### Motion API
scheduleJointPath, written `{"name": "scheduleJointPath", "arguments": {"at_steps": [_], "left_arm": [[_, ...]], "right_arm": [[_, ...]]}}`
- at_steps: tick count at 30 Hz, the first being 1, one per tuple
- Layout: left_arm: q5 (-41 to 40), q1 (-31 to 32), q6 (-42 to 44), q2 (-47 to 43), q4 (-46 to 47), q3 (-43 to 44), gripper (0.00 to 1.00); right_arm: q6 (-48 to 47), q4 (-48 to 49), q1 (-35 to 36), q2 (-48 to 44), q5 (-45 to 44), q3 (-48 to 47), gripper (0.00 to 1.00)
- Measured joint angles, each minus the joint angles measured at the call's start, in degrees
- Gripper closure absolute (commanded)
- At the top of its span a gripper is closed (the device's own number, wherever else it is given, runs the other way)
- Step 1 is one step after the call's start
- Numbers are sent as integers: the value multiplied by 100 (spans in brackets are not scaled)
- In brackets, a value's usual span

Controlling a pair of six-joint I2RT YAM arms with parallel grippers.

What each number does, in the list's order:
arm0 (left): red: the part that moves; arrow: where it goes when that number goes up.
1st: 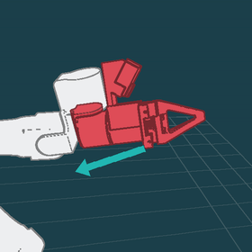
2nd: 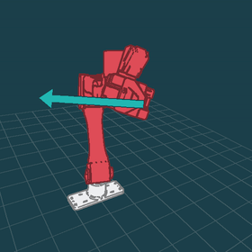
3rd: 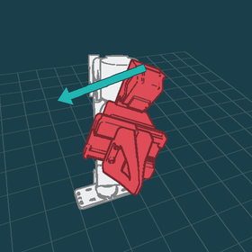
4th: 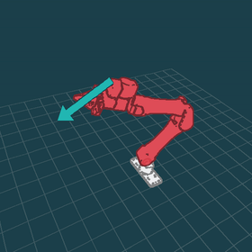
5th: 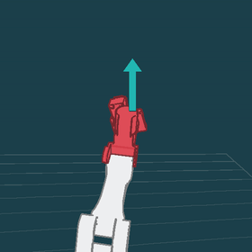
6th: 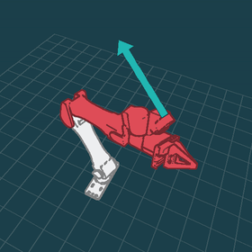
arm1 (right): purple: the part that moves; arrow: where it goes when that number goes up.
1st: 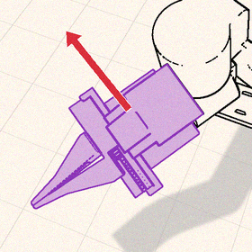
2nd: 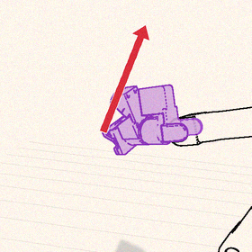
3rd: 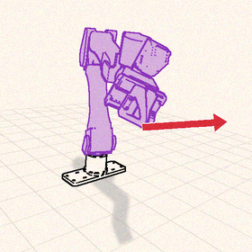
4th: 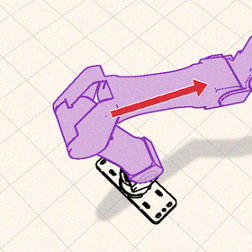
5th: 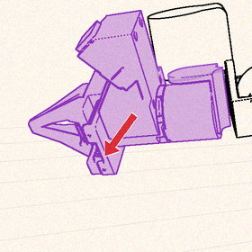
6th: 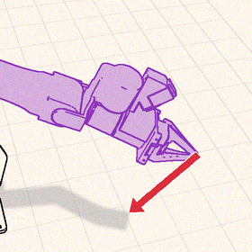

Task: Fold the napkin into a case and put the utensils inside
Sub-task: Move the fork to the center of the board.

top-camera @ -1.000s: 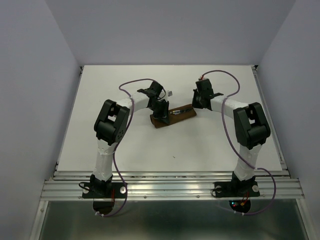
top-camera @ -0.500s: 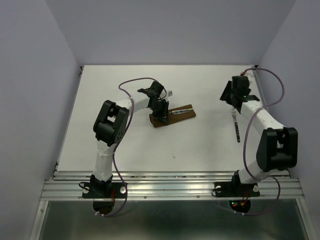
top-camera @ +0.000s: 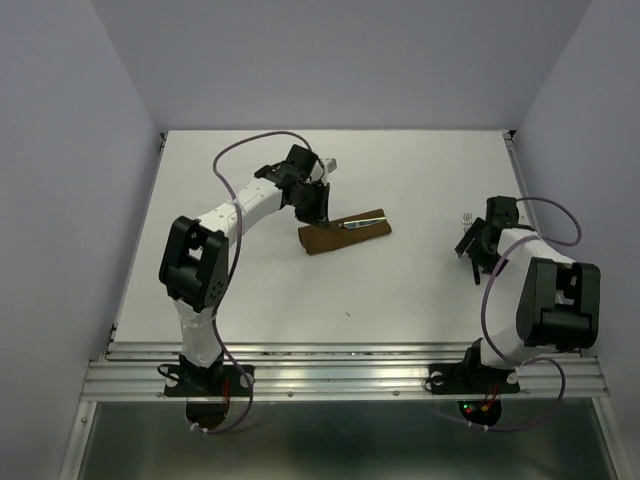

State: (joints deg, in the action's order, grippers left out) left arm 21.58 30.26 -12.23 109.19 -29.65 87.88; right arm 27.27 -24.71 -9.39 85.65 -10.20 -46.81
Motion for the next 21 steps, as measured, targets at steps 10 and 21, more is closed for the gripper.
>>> {"name": "scheduleJointPath", "arguments": {"at_steps": [10, 21], "left_arm": [[-188, -116, -57, -702, -131, -170, 86], [-267, -232, -229, -763, -131, -693, 86]], "right_arm": [[-240, 341, 20, 131, 1204, 72, 43], [-42, 815, 1335, 984, 1980, -693, 45]]}}
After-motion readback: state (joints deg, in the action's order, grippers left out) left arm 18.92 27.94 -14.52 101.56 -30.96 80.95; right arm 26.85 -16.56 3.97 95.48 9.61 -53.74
